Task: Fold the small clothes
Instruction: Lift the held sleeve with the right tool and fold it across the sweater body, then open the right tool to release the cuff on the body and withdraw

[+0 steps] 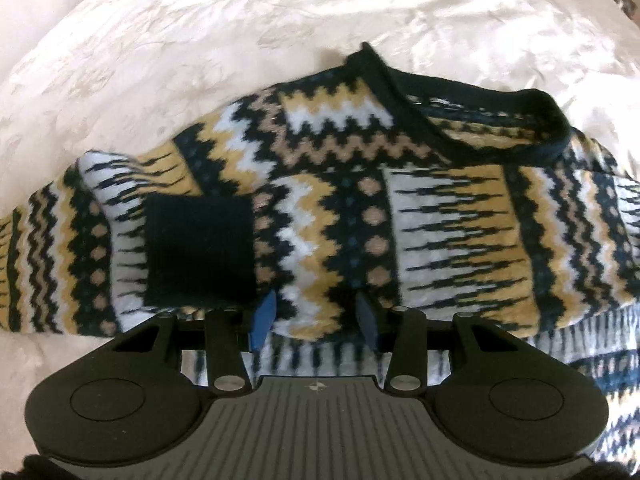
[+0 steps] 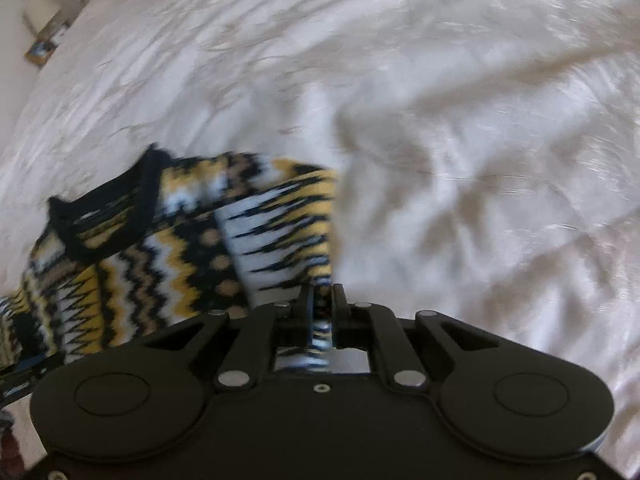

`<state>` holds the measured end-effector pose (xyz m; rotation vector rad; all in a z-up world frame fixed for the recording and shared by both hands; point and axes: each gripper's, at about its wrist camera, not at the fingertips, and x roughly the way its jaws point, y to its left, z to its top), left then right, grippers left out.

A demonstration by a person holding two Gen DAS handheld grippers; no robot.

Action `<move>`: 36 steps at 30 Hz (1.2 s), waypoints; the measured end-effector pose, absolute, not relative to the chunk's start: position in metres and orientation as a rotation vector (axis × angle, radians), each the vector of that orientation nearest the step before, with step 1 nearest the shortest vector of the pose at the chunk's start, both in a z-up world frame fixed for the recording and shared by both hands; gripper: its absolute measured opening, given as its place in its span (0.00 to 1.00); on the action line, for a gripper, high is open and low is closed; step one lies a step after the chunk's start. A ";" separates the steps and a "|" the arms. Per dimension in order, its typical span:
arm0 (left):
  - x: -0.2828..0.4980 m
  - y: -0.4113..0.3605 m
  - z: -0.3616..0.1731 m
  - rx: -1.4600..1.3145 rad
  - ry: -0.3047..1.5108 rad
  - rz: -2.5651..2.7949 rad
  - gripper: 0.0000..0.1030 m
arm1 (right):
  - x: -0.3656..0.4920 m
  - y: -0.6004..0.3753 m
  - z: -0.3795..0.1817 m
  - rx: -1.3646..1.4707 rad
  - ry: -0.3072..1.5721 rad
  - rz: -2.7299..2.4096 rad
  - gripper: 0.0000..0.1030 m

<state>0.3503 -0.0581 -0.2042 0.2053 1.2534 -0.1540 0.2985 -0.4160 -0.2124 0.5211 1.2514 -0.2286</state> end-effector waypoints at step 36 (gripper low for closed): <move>0.340 -0.067 -0.214 0.163 1.267 -0.171 0.43 | 0.234 -0.380 -0.198 0.299 1.240 -0.284 0.52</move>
